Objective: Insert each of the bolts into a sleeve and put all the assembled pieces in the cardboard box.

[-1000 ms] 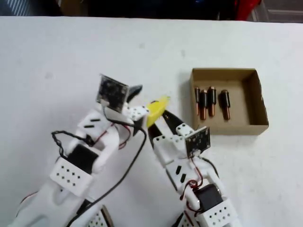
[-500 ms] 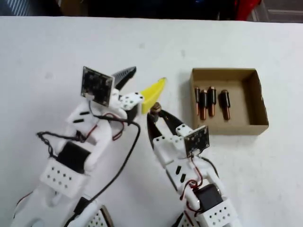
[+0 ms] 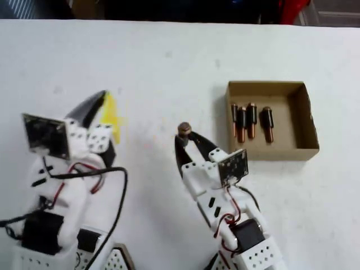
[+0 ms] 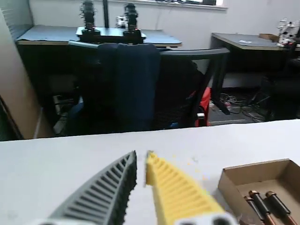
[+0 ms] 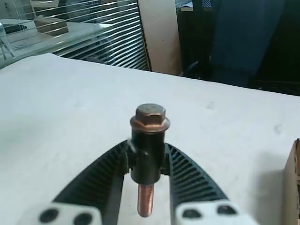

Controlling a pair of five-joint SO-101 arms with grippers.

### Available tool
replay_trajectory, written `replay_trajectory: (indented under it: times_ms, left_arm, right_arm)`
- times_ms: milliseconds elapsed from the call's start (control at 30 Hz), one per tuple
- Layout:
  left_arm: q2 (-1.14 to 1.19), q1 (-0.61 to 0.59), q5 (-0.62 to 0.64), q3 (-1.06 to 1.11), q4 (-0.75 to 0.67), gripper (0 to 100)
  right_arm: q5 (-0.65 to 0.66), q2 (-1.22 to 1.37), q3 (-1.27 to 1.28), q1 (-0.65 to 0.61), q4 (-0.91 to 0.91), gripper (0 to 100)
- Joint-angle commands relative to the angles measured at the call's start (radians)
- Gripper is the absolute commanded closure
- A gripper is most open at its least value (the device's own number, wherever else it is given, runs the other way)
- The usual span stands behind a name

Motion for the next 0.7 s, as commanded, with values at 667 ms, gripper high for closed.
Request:
replay_trajectory:
  times_ms: [667]
  left_arm:
    - [-0.472,-0.050,-0.066,0.315,0.155,98]
  right_arm:
    - [0.020,-0.008,0.008,0.010,0.002,98.1]
